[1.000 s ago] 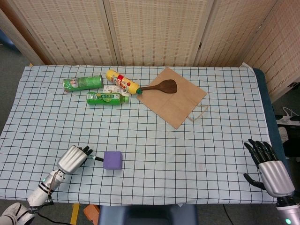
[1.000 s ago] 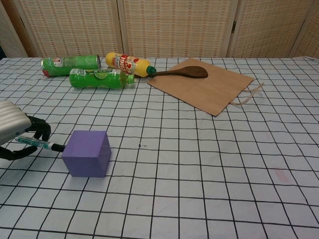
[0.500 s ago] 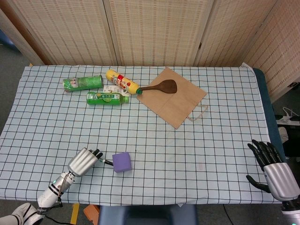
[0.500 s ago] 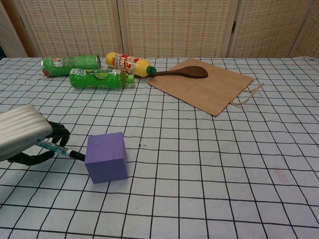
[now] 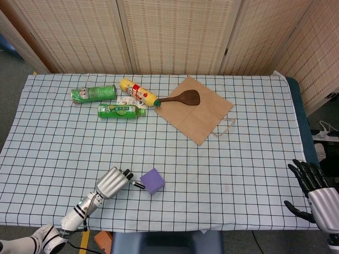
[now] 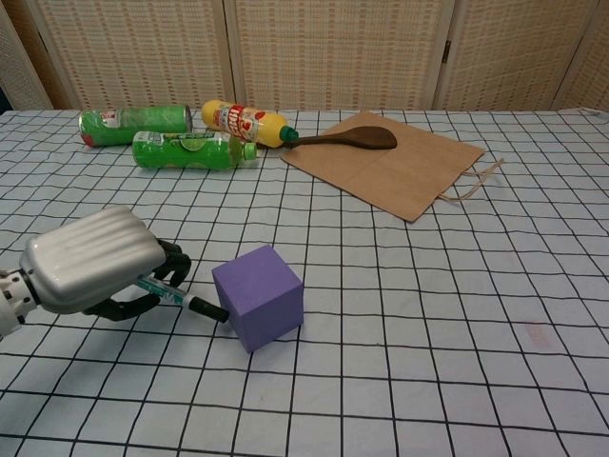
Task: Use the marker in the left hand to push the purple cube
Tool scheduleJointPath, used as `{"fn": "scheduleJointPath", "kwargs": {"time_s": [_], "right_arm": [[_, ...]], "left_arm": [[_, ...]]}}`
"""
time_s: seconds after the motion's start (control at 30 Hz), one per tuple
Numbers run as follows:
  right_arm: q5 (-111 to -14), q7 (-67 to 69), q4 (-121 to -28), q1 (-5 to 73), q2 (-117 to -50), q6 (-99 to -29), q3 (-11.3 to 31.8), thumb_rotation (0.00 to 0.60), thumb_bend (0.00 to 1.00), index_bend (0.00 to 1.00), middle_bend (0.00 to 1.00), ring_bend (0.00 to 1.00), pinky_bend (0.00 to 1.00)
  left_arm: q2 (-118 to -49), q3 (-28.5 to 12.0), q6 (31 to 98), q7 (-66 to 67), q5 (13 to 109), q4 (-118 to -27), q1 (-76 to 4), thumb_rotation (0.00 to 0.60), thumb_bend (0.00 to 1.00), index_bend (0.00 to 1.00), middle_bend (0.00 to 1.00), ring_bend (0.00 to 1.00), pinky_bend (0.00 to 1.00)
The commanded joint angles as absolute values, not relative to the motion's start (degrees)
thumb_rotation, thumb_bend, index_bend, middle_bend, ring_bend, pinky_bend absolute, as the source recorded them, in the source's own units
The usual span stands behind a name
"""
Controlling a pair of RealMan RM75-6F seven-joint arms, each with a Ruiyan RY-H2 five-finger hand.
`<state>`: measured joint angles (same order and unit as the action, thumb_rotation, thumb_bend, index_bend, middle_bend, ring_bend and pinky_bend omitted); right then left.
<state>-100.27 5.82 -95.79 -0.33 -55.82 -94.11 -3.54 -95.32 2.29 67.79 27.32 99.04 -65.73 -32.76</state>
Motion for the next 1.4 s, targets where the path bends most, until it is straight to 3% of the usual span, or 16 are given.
{"fn": "scheduleJointPath", "kwargs": {"time_s": [0.03,0.8,1.4], "right_arm": [[-100.15,5.98,-95.78,-0.52,-55.69,-94.31,-3.52,0.6,0.11,0.0,0.0,0.0,0.0],[-98.37,7.27,-95.76,-2.53,-54.56,-96.42,-2.6,0.6,0.11,0.0,0.0,0.0,0.0],[-96.62,6.72,-95.89,-2.11,-54.69,-94.55,-1.61,0.6,0.11,0.0,0.0,0.0,0.0]], "left_arm": [[-96.07,1.55,67.14,27.39,98.64,-65.4,-33.57,0.6,0.62,0.77,0.78,0.79,1.0],[-102.74,-2.97,61.8,22.91,95.3,-58.98,-40.71,0.6,0.62,0.77,0.78,0.79,1.0],[-109.45,-4.49,63.75,18.17,94.77,-49.94,-44.84,0.6,0.61,0.77,0.78,0.8,1.0]]}}
